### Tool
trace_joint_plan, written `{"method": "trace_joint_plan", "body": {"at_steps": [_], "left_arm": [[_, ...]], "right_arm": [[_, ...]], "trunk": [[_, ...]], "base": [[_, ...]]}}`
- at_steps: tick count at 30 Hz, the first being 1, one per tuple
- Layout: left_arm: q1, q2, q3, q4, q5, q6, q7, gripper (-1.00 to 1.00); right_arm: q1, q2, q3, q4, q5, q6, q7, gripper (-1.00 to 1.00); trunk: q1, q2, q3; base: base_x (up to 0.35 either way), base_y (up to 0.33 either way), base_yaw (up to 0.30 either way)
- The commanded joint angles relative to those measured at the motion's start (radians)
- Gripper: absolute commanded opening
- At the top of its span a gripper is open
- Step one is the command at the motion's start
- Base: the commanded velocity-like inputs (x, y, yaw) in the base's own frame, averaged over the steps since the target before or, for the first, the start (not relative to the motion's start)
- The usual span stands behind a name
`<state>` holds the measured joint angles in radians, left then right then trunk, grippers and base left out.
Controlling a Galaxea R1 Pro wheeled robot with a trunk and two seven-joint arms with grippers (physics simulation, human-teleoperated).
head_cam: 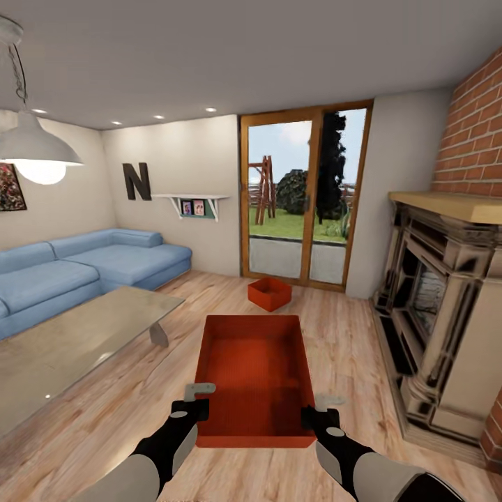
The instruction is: Move the two storage containers from the living room to the garage. In the garage, place one container on the floor and stack the other container on top of it (either order is fine).
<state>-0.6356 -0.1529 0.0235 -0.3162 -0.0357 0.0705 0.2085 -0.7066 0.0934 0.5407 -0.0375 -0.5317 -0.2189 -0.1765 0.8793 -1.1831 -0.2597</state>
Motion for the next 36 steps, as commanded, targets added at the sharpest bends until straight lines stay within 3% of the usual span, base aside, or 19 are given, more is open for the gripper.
{"method": "trace_joint_plan", "body": {"at_steps": [1, 36], "left_arm": [[-0.001, -0.002, 0.024, -0.002, 0.029, 0.006, -0.001, -1.0], [-0.001, -0.002, 0.024, -0.001, 0.03, 0.006, -0.001, -1.0]], "right_arm": [[-0.001, 0.0, 0.005, -0.001, -0.007, -0.004, 0.005, -1.0], [-0.001, 0.0, 0.005, -0.001, -0.007, -0.005, 0.005, -1.0]], "trunk": [[0.0, -0.001, -0.001], [0.0, -0.001, 0.016]], "base": [[0.0, 0.0, 0.3], [0.0, 0.0, 0.3]]}}
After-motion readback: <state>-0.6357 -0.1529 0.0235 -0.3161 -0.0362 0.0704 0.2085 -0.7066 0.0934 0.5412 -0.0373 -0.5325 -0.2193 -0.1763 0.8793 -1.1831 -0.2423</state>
